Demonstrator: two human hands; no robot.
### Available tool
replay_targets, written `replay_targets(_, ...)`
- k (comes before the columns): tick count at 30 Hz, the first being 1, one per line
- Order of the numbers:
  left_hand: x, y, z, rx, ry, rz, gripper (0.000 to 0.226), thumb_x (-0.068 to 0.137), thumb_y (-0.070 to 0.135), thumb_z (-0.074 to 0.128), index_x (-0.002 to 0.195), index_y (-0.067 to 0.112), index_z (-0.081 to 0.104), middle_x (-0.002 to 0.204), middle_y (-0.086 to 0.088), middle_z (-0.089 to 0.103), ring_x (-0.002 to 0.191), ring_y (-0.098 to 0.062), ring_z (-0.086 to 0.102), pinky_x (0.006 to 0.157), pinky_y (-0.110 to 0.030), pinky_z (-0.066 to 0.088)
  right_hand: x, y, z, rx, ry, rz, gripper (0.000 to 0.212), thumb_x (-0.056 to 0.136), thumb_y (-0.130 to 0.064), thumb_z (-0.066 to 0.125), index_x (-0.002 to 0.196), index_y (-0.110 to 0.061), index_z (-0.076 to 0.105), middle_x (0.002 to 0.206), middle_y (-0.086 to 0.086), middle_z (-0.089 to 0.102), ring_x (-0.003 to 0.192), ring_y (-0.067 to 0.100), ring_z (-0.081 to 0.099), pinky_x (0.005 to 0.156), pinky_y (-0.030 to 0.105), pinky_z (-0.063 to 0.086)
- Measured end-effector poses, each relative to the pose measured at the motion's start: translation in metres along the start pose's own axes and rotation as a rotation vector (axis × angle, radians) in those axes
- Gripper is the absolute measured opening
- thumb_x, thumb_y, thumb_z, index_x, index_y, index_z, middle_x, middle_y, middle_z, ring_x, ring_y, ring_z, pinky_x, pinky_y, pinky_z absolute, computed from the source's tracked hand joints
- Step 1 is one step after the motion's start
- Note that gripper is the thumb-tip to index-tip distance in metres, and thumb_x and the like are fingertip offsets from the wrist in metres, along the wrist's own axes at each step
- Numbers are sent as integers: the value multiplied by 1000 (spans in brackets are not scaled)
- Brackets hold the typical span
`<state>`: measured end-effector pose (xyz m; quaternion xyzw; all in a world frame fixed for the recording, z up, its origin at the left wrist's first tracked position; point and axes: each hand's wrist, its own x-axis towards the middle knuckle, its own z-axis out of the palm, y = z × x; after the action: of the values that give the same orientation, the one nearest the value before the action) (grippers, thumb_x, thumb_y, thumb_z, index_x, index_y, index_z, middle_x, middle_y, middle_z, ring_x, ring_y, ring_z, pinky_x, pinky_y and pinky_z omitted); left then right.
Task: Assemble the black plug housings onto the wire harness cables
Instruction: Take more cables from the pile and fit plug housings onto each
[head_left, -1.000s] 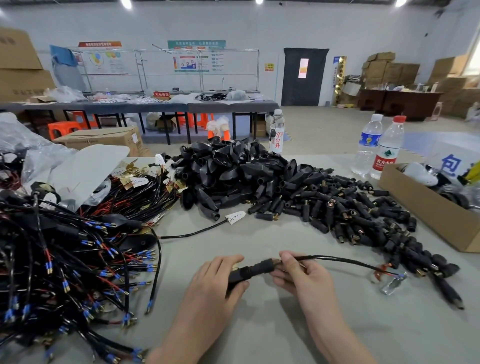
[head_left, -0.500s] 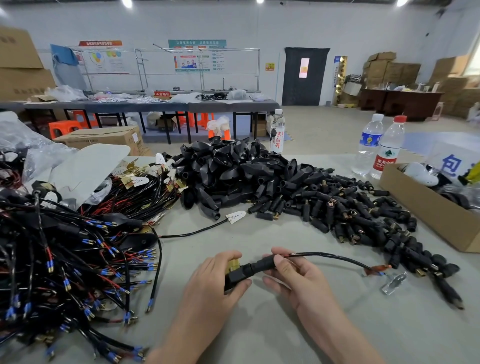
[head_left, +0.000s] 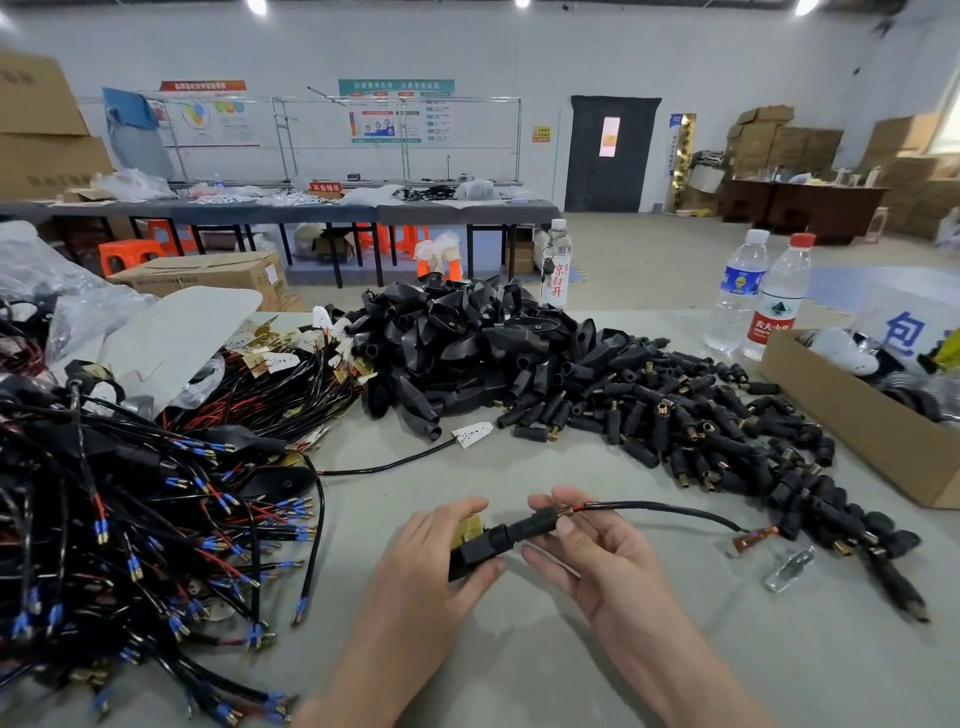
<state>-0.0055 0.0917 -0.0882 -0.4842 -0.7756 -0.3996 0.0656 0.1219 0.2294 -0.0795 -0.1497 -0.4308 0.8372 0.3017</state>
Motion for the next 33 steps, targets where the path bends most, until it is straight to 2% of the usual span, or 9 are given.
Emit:
replay_targets(3,1,3,-2,39,56,42,52,79,33,81,125,32,56,103,37,49,101,3,49,84,-18,40,-1,-1,2,-66,32,-33,27,77,-15,68,103,-10,71,112,13,73,93,28,74,72,31,60)
replay_targets(8,1,5,-3,52,86,67,53,78,32,81,125,29,57,101,39,45,100,2,49,83,-20,40,-1,1,4,-174,104,-63,28,73,-21,72,99,-12,72,106,11,75,90,28,74,68,29,60)
replay_targets(11,1,5,-3,38,66,63,52,78,32,81,125,29,58,102,39,45,100,1,49,83,-21,40,-2,0,6,-220,80,-63,21,74,-23,73,94,-18,76,105,8,76,92,26,74,70,28,59)
replay_targets(13,0,2,-2,24,45,63,53,79,31,81,126,29,58,104,38,47,102,1,49,85,-21,41,-3,0,7,-250,53,-48,17,76,-21,72,92,-21,77,104,7,76,92,24,74,70,26,59)
replay_targets(15,0,0,-2,2,21,43,53,79,32,80,127,32,56,105,36,49,105,3,48,87,-20,40,-3,-1,6,-279,51,-35,12,82,-16,71,93,-16,77,102,8,76,92,24,74,69,25,58)
replay_targets(21,-1,-4,1,-25,-14,46,53,78,38,79,126,38,54,102,36,53,107,8,47,89,-7,35,-2,3,8,-402,31,-7,11,92,-6,63,99,-9,71,97,6,78,86,20,75,68,25,59)
replay_targets(26,0,-4,3,-30,-6,34,51,80,40,77,125,39,53,106,33,54,108,6,48,89,-9,36,-1,4,7,-370,67,-47,18,95,-14,59,99,-10,76,97,6,77,88,16,74,68,24,58)
replay_targets(30,1,-1,3,-35,-6,27,49,82,40,76,124,39,53,117,33,47,106,5,48,89,-12,37,0,5,9,-348,137,-93,18,92,-15,63,89,-16,81,89,4,76,77,10,69,65,24,58)
replay_targets(33,0,-1,2,-31,4,5,47,82,39,76,124,37,54,110,33,51,104,3,50,88,-15,40,1,5,9,-345,158,-95,18,92,-16,64,88,-17,81,92,6,77,80,14,71,64,23,57)
